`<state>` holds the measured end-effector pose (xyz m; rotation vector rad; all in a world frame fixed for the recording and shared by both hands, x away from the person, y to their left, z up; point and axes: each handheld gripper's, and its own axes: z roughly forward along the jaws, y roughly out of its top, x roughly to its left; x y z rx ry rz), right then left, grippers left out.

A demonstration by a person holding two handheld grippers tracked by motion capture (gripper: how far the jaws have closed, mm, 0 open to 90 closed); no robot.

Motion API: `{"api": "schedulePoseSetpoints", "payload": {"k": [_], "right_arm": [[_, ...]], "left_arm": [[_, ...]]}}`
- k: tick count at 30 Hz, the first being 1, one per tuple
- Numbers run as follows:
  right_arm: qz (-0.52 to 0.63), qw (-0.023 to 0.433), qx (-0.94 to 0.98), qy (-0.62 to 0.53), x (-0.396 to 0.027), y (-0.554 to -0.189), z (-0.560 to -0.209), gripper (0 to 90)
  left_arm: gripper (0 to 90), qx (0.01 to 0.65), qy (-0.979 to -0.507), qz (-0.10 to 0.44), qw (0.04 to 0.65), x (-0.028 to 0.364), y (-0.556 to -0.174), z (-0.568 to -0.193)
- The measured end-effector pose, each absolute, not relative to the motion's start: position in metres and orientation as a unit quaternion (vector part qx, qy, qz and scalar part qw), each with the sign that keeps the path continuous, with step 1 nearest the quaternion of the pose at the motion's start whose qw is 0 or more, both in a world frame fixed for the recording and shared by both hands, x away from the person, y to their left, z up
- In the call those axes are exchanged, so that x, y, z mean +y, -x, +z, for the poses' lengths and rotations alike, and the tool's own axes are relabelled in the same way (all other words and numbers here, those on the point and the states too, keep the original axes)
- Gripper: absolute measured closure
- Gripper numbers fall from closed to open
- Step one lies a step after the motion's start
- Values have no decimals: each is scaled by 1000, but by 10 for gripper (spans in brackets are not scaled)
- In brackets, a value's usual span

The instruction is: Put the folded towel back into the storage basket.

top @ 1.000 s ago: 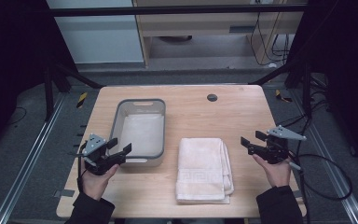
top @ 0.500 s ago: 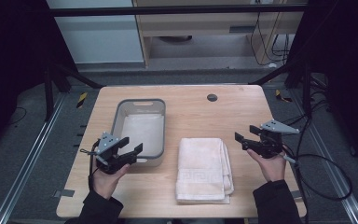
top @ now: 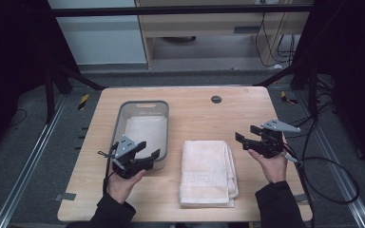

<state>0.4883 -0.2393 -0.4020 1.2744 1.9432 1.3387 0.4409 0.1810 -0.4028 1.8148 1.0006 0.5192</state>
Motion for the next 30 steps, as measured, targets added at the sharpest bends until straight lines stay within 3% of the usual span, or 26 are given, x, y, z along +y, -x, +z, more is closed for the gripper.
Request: {"api": "schedulePoseSetpoints", "payload": {"k": [30], "right_arm": [[466,199,728,-462,-217,-503,-425,220]], "left_arm": [[404,374,-787,174,459,138,-423,-430]]}}
